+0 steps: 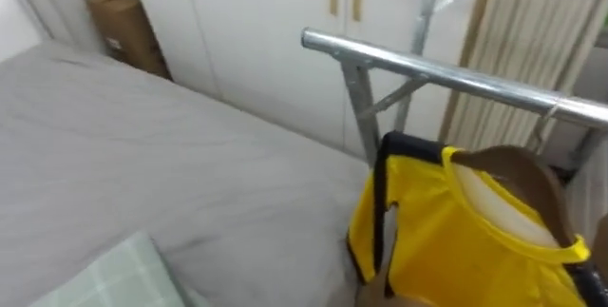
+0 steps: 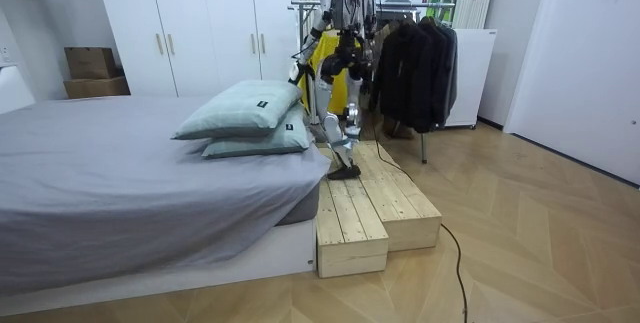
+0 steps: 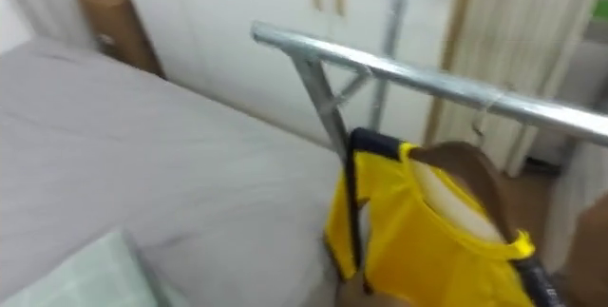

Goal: Hang clothes

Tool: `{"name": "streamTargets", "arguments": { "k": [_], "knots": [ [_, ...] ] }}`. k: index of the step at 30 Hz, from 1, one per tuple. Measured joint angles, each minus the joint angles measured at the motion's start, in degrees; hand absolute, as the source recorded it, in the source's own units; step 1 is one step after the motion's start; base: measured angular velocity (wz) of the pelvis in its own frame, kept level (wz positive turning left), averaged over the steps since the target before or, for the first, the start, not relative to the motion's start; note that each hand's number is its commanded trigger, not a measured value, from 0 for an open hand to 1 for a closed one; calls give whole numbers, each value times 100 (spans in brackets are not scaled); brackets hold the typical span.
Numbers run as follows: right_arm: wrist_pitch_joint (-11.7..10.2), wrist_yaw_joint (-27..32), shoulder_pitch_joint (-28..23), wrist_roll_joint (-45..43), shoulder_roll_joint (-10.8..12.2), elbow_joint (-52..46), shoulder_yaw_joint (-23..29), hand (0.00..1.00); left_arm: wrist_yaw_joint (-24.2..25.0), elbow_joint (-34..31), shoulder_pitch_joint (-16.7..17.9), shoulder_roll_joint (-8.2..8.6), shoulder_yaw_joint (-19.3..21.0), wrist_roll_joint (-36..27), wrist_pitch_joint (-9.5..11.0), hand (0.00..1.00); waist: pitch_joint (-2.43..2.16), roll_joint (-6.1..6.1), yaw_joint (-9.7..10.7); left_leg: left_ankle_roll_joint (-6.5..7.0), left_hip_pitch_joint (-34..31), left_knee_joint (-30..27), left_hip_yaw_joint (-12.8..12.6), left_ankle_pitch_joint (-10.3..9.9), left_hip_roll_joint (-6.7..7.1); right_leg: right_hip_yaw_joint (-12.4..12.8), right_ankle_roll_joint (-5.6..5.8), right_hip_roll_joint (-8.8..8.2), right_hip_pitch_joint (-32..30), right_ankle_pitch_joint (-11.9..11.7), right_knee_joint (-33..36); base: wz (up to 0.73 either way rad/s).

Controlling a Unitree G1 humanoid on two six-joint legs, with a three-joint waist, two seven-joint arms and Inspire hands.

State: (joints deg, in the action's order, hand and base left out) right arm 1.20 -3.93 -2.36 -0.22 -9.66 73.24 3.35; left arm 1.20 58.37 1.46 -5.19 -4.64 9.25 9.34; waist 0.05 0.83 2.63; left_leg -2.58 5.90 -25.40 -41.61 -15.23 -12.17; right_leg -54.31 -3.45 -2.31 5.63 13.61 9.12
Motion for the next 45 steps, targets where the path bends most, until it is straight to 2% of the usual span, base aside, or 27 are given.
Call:
{"name": "streamTargets", "arguments": {
  "k": [3, 4, 7, 9, 11, 12, 13, 14, 15, 16, 17, 18, 19, 21, 23, 24, 25, 26, 27, 28, 29, 30, 31, 32, 36, 40, 45],
  "knots": [
    [-36, -10, 133, 12, 59, 29, -33, 0, 28, 14, -29, 49, -16, 35, 65, 0, -2, 23, -7, -86, 172, 571, -45, -32, 76, -332, -2, 32, 31, 8, 190, 61],
    [-56, -45, 136, 29, 70, 24, -20, 0, 31, 29, -33, 50, -14, 35, 66, 0, -44, 49, 4, -98, 209, 728, 18, -38, 98, -427, -3, 30, 59, 8, 243, 45],
    [-65, -53, 119, 237, 105, 10, -88, 0, 30, 42, -31, 46, -5, -1, 73, 0, -67, 148, -61, -206, 379, 1024, 72, -12, 155, -347, -8, 16, 174, 4, 258, 21],
    [-65, -50, 124, 252, 108, 11, -92, 0, 29, 43, -31, 52, 1, -32, 113, 0, -74, 188, -127, -210, 415, 1088, 69, -14, 214, -179, -17, -32, 168, -3, 287, 0],
    [-47, -28, 49, 275, 98, 47, 58, 0, 29, 50, -37, 95, 2, -135, 131, 0, -46, 267, -136, -176, 452, 1260, 92, 6, 353, 376, -17, -256, 105, -4, 599, 23],
    [-32, 3, 25, 297, 84, 63, 97, 0, 30, 50, -44, 128, 2, -186, 145, 0, -26, 265, -135, -121, 443, 1442, 113, 41, 419, 539, -19, -354, 63, -3, 780, 40],
    [-25, 44, -66, 419, 80, 87, 246, 0, 31, 64, -30, 185, 2, -280, 161, 0, -28, 218, -137, -51, 533, 1661, 297, 222, 522, 732, -61, -573, -133, 39, 1367, 29],
    [-47, 51, -215, 675, 97, 53, 378, 0, 48, 74, -37, 185, 66, -294, 177, 0, -37, 172, -185, -25, 565, 1669, 880, 272, 468, 1059, -168, -485, -496, 170, 1498, 0],
    [-47, 41, -214, 734, 127, 26, 416, 0, 51, 75, -28, 176, 192, -284, 192, 0, -31, 182, -246, -29, 544, 1663, 1104, 269, 398, 1330, -239, -286, -721, 135, 1267, -33],
    [-60, 45, -195, 774, 191, -46, 419, 0, 54, 145, -29, 149, 529, -238, 202, 0, -29, 191, -195, -98, 407, 1602, 1385, 224, 265, 1957, -408, 165, -1052, -353, 370, -8],
    [-108, 126, -269, 780, 213, -110, 466, 0, 56, 305, -94, 157, 788, -205, 210, 0, -21, 302, 41, -189, 311, 1448, 1447, 127, 269, 2211, -461, 206, -1171, -1275, -434, 23],
    [-107, 199, -352, 790, 169, -128, 500, 0, 58, 373, -97, 202, 807, -209, 214, 0, -32, 329, 80, -190, 338, 1411, 1495, -2, 315, 2202, -425, -3, -1188, -1988, -331, 76],
    [-51, 368, -579, 810, 70, -21, 541, 0, 71, 525, -92, 336, 781, -246, 217, 0, -75, 160, 98, -167, 429, 1357, 1588, -239, 240, 2383, -126, -47, -1139, -1584, 56, 83],
    [78, 535, -752, 675, 112, 147, 748, 0, 105, 531, -87, 366, 785, -274, 216, 0, -44, 95, 90, -166, 494, 1415, 1709, -170, 271, 2282, -26, -178, -992, -1464, 229, 96],
    [301, 555, -829, 130, 148, 291, 937, 0, 172, 524, -66, 367, 785, -292, 180, 0, -42, 75, 90, -86, 490, 1477, 2109, -106, 355, 2706, 221, -276, -890, -1320, 357, 95],
    [361, 581, -829, 3, 148, 293, 973, 0, 172, 528, -45, 366, 785, -289, 158, 0, -48, 61, 104, -79, 490, 1478, 2203, -102, 383, 2777, 269, -288, -843, -1311, 359, 89],
    [442, 633, -815, -138, 150, 291, 1116, 0, 172, 532, -10, 354, 809, -295, 90, 0, -48, 49, 163, -61, 489, 1524, 2436, -103, 398, 3080, 395, -291, -757, -1266, 356, 97],
    [518, 702, -795, -187, 154, 278, 1173, 0, 170, 562, 37, 309, 855, -304, 32, 0, -41, 54, 190, -33, 493, 1589, 2656, -95, 448, 3483, 512, -279, -667, -1232, 348, 97],
    [552, 737, -776, -217, 150, 273, 1176, 0, 167, 608, 68, 260, 896, -303, -2, 0, -39, 57, 176, -36, 492, 1602, 2752, -87, 455, 3667, 556, -269, -633, -1210, 345, 84],
    [616, 839, -721, -243, 148, 210, 1187, 0, 128, 730, 180, 92, 907, -302, -75, 0, -37, 61, 163, -52, 492, 1605, 2904, -72, 461, 3852, 649, -257, -546, -1148, 323, 64],
    [641, 931, -654, -235, 144, 79, 1198, 0, -2, 872, 315, -106, 907, -297, -196, 0, -32, 53, 153, -73, 484, 1606, 3028, -58, 459, 3877, 679, -239, -443, -1110, 241, 55],
    [631, 967, -619, -217, 136, -9, 1198, 0, -120, 941, 372, -203, 912, -293, -269, 0, -23, 47, 138, -80, 466, 1604, 3073, -53, 458, 3875, 683, -231, -423, -1100, 209, 41],
    [595, 1050, -489, -161, 116, -124, 1191, 0, -375, 1074, 510, -358, 934, -266, -458, 0, -13, 23, 136, -91, 415, 1599, 3140, -38, 454, 3858, 686, -219, -399, -1097, 125, 32],
    [504, 1086, -385, -30, 115, -230, 1146, 0, -627, 1147, 695, -442, 1008, -220, -622, 0, -14, -12, 143, -91, 340, 1579, 3227, -25, 465, 3853, 705, -218, -380, -1085, 48, 33],
    [302, 955, -136, 271, 153, -200, 895, 0, -1023, 1170, 1141, -620, 1141, -79, -913, 0, -24, -20, 144, -60, 200, 1572, 3578, 79, 541, 3860, 767, -283, -271, -1020, -49, 48],
    [177, 784, 37, 465, 213, -192, 544, 0, -1192, 1135, 1228, -440, 1127, -25, -1028, 0, -26, 29, 127, -36, 73, 1533, 3781, 110, 605, 3852, 824, -342, -249, -965, -40, 32],
    [132, 458, -75, 470, 270, -144, 405, 0, -1195, 1008, 1090, -426, 1105, 415, -1021, 0, -6, 171, 122, -41, 68, 1510, 3997, 108, 630, 3895, 853, -341, -109, -858, -57, 22]
  ]
}}
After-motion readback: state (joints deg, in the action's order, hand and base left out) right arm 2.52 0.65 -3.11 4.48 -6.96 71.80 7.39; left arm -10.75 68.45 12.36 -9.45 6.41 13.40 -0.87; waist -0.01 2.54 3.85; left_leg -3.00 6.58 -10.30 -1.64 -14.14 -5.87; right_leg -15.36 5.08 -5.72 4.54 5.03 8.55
